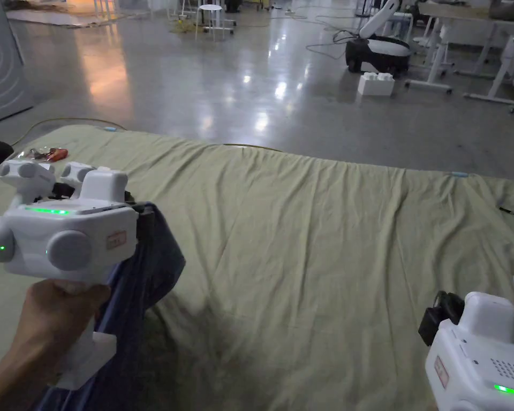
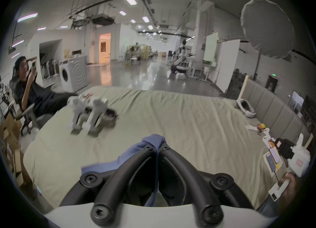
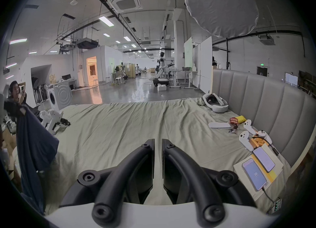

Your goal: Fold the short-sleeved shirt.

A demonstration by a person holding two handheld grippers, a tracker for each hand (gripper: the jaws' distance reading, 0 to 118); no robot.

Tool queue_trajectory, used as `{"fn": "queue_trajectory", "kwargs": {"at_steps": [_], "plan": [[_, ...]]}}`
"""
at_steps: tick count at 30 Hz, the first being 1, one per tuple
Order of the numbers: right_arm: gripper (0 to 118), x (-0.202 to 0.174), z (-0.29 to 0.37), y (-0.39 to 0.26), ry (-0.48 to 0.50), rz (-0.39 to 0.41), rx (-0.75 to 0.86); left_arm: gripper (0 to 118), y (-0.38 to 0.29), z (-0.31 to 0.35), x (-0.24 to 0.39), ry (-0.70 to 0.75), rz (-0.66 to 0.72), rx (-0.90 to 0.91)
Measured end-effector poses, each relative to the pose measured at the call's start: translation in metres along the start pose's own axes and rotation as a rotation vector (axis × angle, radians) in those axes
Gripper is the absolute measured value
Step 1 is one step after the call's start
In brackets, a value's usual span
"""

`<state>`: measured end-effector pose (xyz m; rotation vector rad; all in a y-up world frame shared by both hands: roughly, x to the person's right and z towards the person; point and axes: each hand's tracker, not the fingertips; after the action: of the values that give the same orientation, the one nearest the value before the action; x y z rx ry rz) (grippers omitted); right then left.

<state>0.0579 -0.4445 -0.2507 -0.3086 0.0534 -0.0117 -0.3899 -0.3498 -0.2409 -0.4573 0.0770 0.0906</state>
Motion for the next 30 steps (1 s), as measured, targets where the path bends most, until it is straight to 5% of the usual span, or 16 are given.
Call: {"fn": "queue_trajectory", "kwargs": {"at_steps": [12,19,28,30], "plan": [[11,0.063,0.021,0.005,-0.099,-0.051,0.033,4,0.057,-0.031,0.188,-0.365,-0.163,0.074],[11,0.097,0.031,-0.008,-0.165,-0.064,-0.001,4,-0.025,-0.075,0.291,-0.517,-0.259,-0.101],[11,0.116,0.031,-0.03,-0.191,-0.049,-0.092,6,-0.128,-0.112,0.311,-0.551,-0.222,-0.334],[11,0.114,0.029,-0.032,-0.184,-0.051,-0.104,22,-0.131,-0.112,0.306,-0.549,-0.221,-0.334]]}}
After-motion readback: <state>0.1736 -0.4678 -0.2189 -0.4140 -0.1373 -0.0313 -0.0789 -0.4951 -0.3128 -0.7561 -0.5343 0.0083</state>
